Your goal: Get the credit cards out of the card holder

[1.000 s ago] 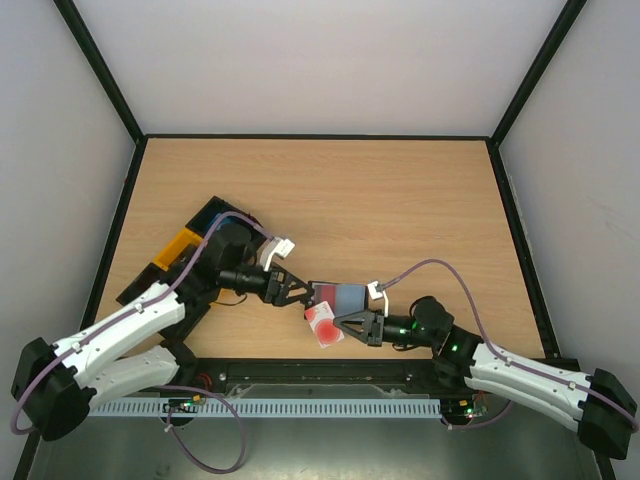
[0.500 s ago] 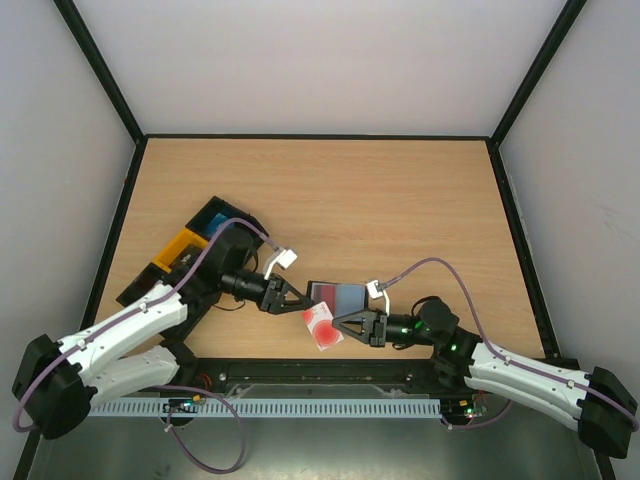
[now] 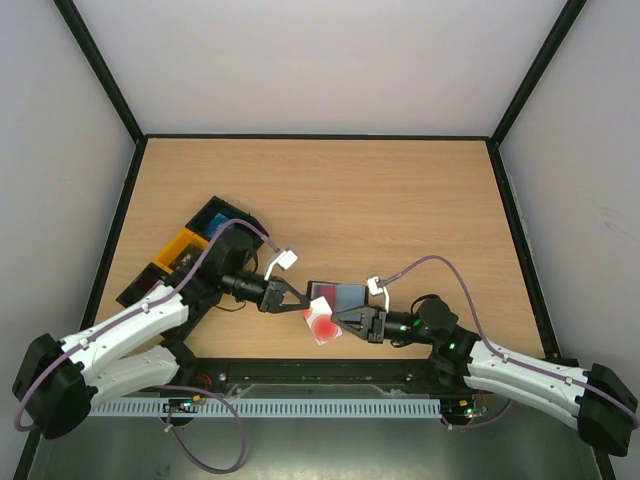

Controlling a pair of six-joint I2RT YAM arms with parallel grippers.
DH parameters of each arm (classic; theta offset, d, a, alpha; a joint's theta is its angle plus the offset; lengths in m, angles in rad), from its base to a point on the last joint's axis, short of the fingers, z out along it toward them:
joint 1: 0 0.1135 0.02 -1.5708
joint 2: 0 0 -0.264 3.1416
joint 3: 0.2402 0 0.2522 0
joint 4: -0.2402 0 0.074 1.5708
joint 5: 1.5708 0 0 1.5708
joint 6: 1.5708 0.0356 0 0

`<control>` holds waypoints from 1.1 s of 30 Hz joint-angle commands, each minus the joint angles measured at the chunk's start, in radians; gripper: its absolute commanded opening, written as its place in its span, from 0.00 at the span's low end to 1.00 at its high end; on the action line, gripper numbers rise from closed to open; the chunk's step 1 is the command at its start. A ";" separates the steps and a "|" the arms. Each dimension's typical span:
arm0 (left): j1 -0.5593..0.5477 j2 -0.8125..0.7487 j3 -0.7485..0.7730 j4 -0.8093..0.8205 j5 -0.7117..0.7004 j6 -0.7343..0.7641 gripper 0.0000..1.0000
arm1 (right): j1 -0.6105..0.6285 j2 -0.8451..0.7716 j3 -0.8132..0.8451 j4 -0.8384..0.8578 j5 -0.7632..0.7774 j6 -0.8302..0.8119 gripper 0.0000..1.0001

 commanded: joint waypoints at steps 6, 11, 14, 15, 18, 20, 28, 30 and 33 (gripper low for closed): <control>0.010 -0.009 0.004 0.020 -0.029 -0.003 0.03 | -0.003 -0.018 0.028 0.007 0.072 0.002 0.10; 0.026 -0.030 0.008 0.032 -0.092 -0.045 0.03 | -0.003 -0.070 0.029 -0.081 0.136 -0.002 0.42; 0.050 -0.057 -0.001 0.079 -0.138 -0.116 0.03 | -0.003 -0.107 0.032 -0.132 0.180 -0.011 0.65; 0.058 -0.062 -0.004 0.103 -0.150 -0.153 0.03 | -0.003 -0.109 0.035 -0.143 0.194 -0.017 0.73; 0.067 -0.064 0.021 0.109 -0.216 -0.186 0.03 | -0.003 -0.109 0.060 -0.173 0.234 -0.039 0.89; 0.069 -0.069 0.047 0.099 -0.269 -0.197 0.03 | -0.003 -0.105 0.086 -0.189 0.240 -0.057 0.99; 0.137 -0.097 0.097 0.013 -0.537 -0.270 0.02 | -0.003 -0.014 0.102 -0.170 0.235 -0.048 0.98; 0.165 -0.107 0.094 -0.022 -0.605 -0.290 0.02 | -0.002 -0.012 0.094 -0.156 0.237 -0.040 0.98; 0.219 -0.121 0.087 -0.097 -0.699 -0.324 0.02 | -0.003 -0.016 0.090 -0.165 0.239 -0.043 0.98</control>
